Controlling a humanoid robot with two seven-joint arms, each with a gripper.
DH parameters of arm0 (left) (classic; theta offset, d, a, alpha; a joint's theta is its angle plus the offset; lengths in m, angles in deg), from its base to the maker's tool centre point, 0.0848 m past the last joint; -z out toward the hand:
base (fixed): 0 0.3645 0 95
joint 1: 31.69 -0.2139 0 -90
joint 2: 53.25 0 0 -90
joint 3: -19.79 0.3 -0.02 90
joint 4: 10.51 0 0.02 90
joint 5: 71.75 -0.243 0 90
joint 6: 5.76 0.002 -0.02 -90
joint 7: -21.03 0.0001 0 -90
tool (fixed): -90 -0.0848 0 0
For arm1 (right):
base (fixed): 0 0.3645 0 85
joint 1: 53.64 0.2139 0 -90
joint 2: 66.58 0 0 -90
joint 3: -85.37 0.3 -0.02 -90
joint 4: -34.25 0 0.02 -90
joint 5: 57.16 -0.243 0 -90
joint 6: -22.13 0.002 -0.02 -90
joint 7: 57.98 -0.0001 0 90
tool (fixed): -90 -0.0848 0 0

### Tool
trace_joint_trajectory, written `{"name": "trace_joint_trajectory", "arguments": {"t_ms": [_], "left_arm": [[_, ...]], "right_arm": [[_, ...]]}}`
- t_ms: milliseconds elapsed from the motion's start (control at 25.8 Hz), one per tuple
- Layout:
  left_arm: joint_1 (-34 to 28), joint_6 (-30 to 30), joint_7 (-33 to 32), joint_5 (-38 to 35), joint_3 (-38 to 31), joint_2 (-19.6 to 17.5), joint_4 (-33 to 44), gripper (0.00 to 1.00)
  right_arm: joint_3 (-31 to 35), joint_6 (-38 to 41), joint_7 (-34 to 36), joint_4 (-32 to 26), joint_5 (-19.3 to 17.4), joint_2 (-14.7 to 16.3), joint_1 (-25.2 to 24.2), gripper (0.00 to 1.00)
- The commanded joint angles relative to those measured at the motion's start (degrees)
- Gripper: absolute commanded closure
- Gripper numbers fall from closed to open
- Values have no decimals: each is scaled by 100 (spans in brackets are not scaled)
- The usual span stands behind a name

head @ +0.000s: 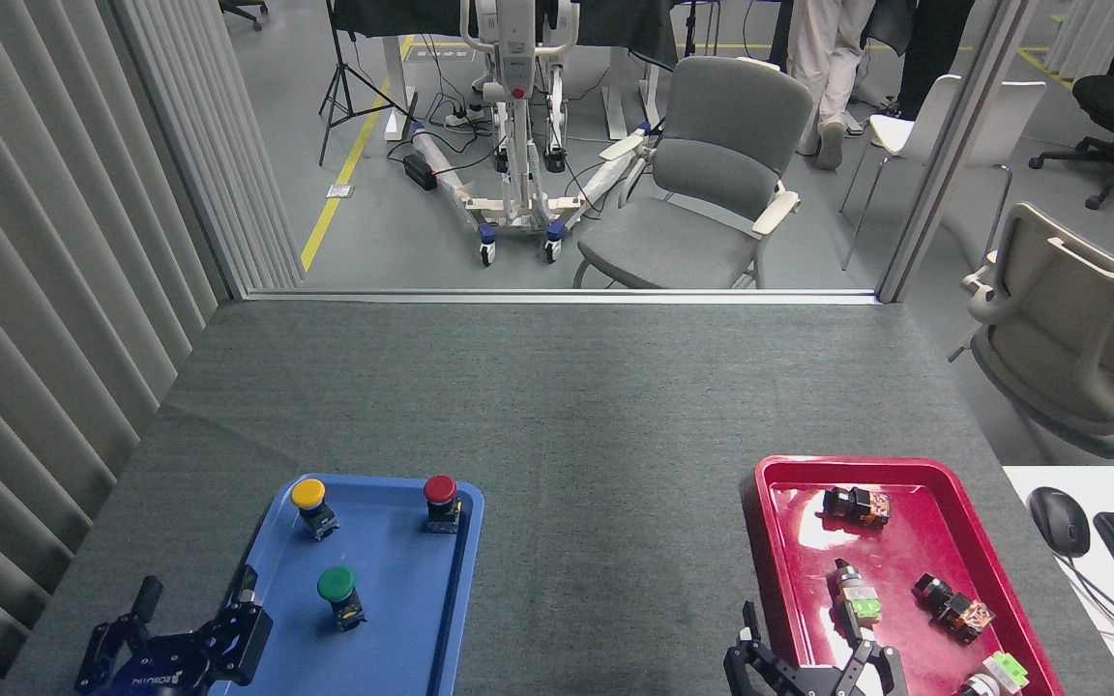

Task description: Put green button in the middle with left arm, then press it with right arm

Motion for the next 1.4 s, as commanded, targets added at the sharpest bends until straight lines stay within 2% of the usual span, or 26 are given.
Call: {"name": "trace_joint_trajectory", "arguments": {"t_ms": [0,194,427,621,816,1359], "left_arm": [[-20,1,34,21,11,4,-30,0],[-46,-113,-582,21,2,-40,146,0],[-64,-140,-195,30,11,-49,111,0],[-64,-192,-186,39,20,-84,129,0],[-64,-210,-177,56,187,-321,102,0],[-11,-219,-160,56,327,-286,-74,0]], "right_arm": [[0,17,-11,0,7,-8,0,1],[0,25,-11,0,7,-26,0,1],[0,17,-11,0,7,-35,9,1],[0,8,-11,0,7,-44,9,1],[9,8,-11,0,7,-44,9,1],[9,17,-11,0,16,-61,9,1]]}}
